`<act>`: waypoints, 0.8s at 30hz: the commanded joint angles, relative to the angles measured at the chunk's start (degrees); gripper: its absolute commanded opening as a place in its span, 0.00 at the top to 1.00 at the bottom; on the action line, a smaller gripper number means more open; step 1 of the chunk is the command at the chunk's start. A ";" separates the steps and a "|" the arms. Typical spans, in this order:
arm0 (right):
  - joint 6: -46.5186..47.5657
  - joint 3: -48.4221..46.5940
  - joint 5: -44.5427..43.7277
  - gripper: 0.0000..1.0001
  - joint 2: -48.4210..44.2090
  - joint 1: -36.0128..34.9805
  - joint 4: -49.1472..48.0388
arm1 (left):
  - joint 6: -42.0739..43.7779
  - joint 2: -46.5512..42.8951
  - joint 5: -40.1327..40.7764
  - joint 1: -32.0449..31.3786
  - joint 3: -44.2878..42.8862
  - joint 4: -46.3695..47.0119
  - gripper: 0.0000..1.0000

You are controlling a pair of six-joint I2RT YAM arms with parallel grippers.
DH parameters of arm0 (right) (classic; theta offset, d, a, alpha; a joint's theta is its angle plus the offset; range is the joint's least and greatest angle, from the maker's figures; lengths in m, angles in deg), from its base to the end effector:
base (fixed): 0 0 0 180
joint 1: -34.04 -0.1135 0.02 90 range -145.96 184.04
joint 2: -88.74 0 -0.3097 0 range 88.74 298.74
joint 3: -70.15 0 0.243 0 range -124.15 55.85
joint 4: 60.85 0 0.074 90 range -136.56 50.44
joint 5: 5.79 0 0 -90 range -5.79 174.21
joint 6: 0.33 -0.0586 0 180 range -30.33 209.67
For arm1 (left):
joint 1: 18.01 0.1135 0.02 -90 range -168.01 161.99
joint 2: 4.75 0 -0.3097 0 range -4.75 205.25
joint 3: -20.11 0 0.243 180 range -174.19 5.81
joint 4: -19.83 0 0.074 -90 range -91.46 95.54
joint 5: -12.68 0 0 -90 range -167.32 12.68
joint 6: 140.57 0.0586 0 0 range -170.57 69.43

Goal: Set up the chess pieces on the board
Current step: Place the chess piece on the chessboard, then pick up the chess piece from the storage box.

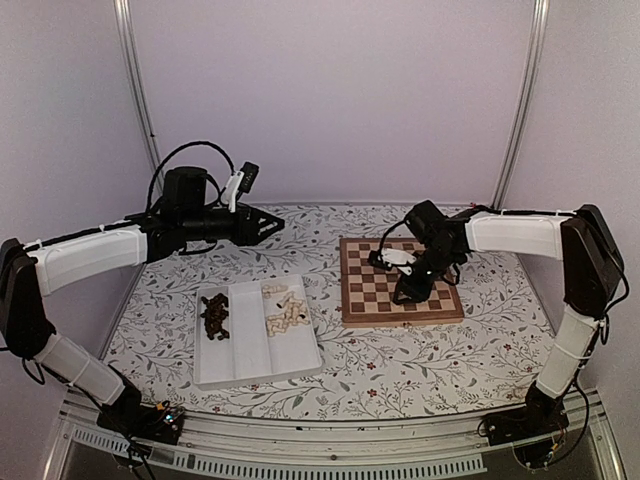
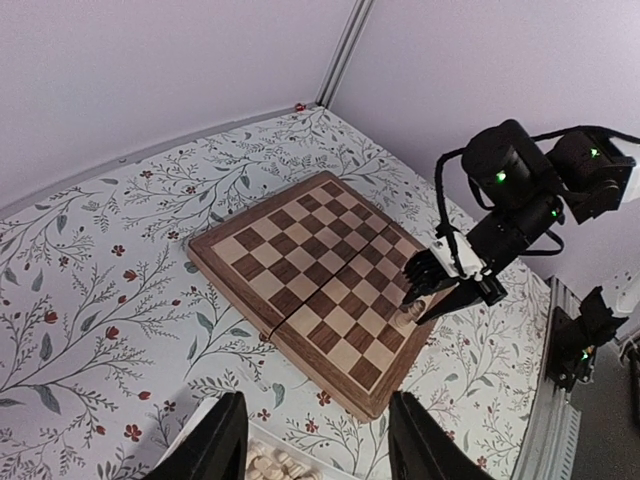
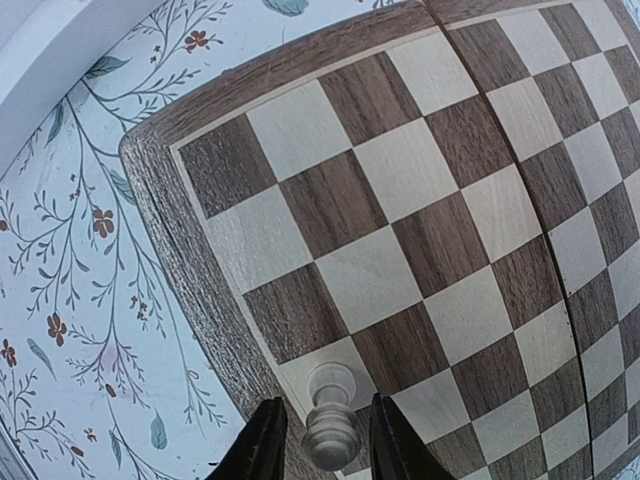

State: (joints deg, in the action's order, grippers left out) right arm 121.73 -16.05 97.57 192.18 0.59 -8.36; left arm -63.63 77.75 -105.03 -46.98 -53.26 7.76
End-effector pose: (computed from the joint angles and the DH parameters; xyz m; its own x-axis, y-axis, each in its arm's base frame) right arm 0.3008 0.2149 0.2198 -0.3432 -0.8457 -0.4087 -0.9266 0.3761 -0.0002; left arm 0.2815 -0.1870 0.3365 -0.4908 0.0430 -0.8702 0.7157 0.5895 -0.3745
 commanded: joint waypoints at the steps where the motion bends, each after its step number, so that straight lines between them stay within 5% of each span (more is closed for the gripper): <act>1: -0.71 -0.88 -0.08 0.66 -3.18 -0.12 1.21 | 1.40 -0.80 0.73 0.47 0.01 -0.53 0.51; 10: -1.15 -4.53 9.37 0.63 -10.20 5.90 3.84 | 3.59 0.09 14.01 -1.91 -4.43 -16.67 0.50; 24: -2.56 12.72 19.92 0.65 -19.47 13.20 -11.17 | 6.33 16.46 11.30 -6.21 -10.43 -34.11 0.65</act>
State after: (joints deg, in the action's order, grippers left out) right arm 120.31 -5.18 113.62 173.88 13.53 -14.53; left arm -59.15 88.88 -94.01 -50.07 -59.88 -19.28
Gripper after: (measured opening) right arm 0.352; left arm 0.354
